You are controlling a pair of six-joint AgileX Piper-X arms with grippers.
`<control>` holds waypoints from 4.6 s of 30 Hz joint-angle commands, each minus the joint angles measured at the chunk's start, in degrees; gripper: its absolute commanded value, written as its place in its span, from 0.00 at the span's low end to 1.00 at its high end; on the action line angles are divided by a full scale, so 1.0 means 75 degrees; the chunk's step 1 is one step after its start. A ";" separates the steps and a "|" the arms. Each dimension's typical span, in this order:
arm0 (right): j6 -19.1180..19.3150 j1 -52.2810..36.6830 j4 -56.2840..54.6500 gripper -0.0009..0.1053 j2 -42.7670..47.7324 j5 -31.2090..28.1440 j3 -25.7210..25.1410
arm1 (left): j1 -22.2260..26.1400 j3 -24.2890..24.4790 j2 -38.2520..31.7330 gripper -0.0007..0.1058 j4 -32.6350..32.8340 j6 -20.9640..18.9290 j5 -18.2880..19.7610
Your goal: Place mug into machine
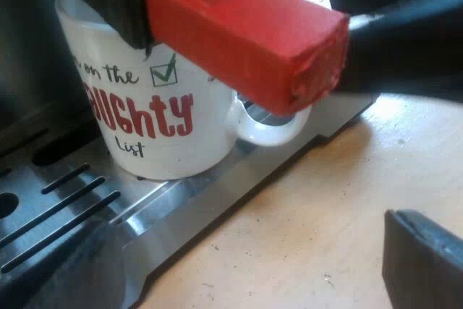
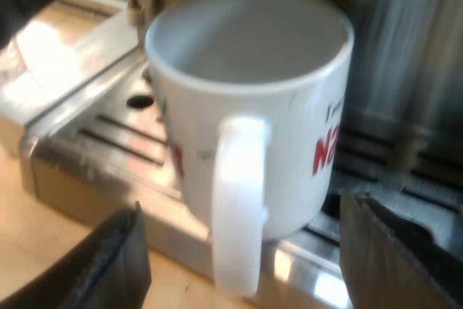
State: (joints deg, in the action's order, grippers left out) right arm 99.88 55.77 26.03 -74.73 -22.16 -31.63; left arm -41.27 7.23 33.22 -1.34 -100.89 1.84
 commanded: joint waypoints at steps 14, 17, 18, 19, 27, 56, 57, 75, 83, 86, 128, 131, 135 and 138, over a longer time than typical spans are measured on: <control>0.0040 0.0054 0.2441 0.57 -0.2097 -0.0005 -0.0082 | -0.0020 -0.0005 -0.0037 0.71 0.0083 -0.0113 0.0038; 0.0040 0.0026 0.2440 0.57 -0.2423 -0.0048 -0.0415 | -0.0020 -0.0005 -0.0037 0.71 0.0083 -0.0113 0.0167; 0.0040 0.0000 0.2440 0.57 -0.2534 -0.0048 -0.0530 | -0.0020 -0.0005 -0.0037 0.71 0.0083 -0.0113 0.0205; 0.0040 -0.0034 0.2440 0.56 -0.2617 -0.0048 -0.0619 | -0.0020 -0.0005 -0.0037 0.71 0.0083 -0.0113 0.0208; 0.0040 -0.0419 0.2440 0.43 -0.3181 0.0295 -0.1339 | -0.0020 -0.0005 -0.0037 0.71 0.0178 -0.0113 0.0253; 0.0054 -0.0064 0.0600 0.43 -0.1433 0.0173 -0.0645 | -0.0020 0.0385 -0.1152 0.71 0.1245 0.0384 -0.0246; 0.0054 -0.0013 0.0580 0.43 -0.1190 0.0173 -0.0477 | -0.0020 0.0504 -0.1369 0.71 0.1570 0.0431 -0.0246; -0.0261 0.1473 -0.1791 0.19 0.2111 -0.0794 -0.0531 | -0.0020 0.2766 -0.3058 0.71 0.4302 0.0427 -0.0346; 0.0374 0.2011 -0.1812 0.01 0.2189 -0.1548 -0.1510 | -0.0020 0.3671 -0.3075 0.71 0.4800 0.0411 -0.0246; 0.0374 0.2011 -0.2039 0.01 0.2189 -0.1818 -0.1719 | -0.0020 0.3784 -0.3090 0.71 0.4822 0.0411 -0.0205; 0.0091 0.0406 -0.1499 0.01 -0.1097 -0.1351 -0.4214 | -0.0020 0.3789 -0.3086 0.71 0.4959 0.0411 0.0415; 0.0091 0.0310 -0.1539 0.01 -0.1094 -0.1800 -0.4214 | -0.0020 0.3789 -0.3086 0.71 0.4959 0.0411 0.0415; 0.0091 0.0124 -0.1537 0.01 -0.1094 -0.1873 -0.4214 | -0.0020 0.3789 -0.3086 0.71 0.4959 0.0411 0.0415; 0.0091 0.0055 -0.1537 0.01 -0.1094 -0.1872 -0.4214 | -0.0020 0.3789 -0.3086 0.71 0.4959 0.0411 0.0415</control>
State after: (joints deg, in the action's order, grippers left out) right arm 99.59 59.00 12.61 -82.84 -31.89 -62.34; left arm -41.27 35.37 10.41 36.25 -97.70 4.63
